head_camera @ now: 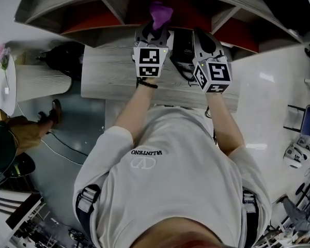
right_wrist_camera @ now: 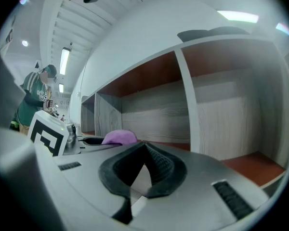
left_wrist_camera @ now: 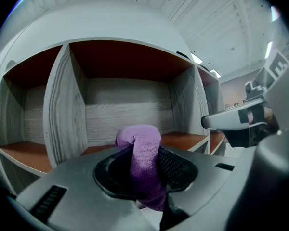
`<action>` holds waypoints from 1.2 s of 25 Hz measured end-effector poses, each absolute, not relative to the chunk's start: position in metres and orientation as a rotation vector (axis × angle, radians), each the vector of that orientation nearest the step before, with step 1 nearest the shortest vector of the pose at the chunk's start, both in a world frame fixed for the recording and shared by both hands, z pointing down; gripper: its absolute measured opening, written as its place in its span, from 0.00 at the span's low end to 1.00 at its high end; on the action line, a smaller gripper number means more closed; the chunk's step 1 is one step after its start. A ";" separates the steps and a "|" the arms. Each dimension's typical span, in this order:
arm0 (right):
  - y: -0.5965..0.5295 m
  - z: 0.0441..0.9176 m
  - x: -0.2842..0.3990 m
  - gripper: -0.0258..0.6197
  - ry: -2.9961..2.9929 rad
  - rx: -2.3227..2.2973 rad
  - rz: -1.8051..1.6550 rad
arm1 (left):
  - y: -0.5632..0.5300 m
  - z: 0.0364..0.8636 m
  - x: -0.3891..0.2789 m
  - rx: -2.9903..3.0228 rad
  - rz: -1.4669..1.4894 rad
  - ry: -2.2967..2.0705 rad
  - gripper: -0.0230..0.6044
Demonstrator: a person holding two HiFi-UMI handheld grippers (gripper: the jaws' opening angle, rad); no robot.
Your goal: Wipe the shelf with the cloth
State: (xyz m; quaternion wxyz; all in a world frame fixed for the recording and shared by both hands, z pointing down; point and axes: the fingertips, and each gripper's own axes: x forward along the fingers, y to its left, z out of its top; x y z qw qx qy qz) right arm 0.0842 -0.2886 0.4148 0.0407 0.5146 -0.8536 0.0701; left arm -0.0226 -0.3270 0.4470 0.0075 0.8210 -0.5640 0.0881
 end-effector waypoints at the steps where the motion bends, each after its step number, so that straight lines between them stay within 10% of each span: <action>1: -0.288 0.415 0.087 0.04 -2.614 1.577 0.215 | -0.327 0.447 -0.019 2.568 0.280 -1.757 0.20; 30: -0.285 0.427 0.156 0.04 -2.600 1.609 0.246 | -0.321 0.448 0.088 2.662 0.335 -1.631 0.20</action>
